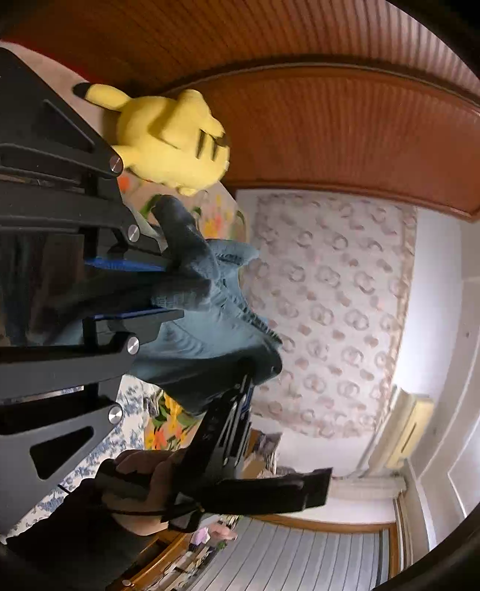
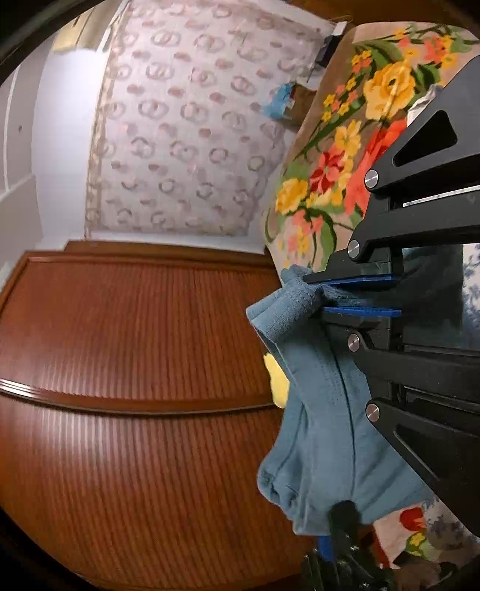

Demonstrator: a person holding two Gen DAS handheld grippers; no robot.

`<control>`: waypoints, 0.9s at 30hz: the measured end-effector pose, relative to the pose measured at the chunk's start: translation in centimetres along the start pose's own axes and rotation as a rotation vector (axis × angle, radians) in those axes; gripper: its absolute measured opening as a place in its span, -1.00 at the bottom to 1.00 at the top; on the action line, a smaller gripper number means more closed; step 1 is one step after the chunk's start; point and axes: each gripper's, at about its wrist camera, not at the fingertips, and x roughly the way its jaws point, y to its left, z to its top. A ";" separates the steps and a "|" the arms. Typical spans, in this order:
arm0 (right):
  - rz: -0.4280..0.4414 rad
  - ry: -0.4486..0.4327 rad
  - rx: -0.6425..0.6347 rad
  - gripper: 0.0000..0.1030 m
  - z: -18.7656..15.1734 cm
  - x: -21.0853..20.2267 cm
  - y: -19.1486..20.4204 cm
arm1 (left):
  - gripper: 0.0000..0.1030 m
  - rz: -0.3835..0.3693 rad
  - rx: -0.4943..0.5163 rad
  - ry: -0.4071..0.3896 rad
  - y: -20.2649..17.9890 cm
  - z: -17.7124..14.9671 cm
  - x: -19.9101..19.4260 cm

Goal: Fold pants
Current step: 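Carry the shorts onto the folded jeans stack and open both tools, then press and straighten the clothes stack with both tools, then withdraw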

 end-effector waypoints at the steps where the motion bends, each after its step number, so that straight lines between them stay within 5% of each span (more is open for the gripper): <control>1: 0.007 0.007 -0.010 -0.81 0.3 0.8 0.1 | -0.66 0.005 -0.008 0.004 0.1 -0.1 0.1; 14: 0.108 0.088 -0.024 -0.81 2.0 6.2 -0.4 | -0.52 0.096 -0.078 0.080 2.6 -2.5 1.5; 16: 0.098 0.115 -0.013 -0.63 1.7 6.3 -0.7 | -0.42 0.111 -0.080 0.090 2.9 -2.9 1.4; 20: 0.105 0.111 0.016 -0.34 2.0 5.3 -1.8 | 0.06 0.115 -0.069 0.052 2.8 -2.6 0.2; 27: 0.069 0.091 0.030 -0.30 1.0 0.4 -4.4 | 0.08 0.070 -0.020 0.054 1.0 -2.0 0.3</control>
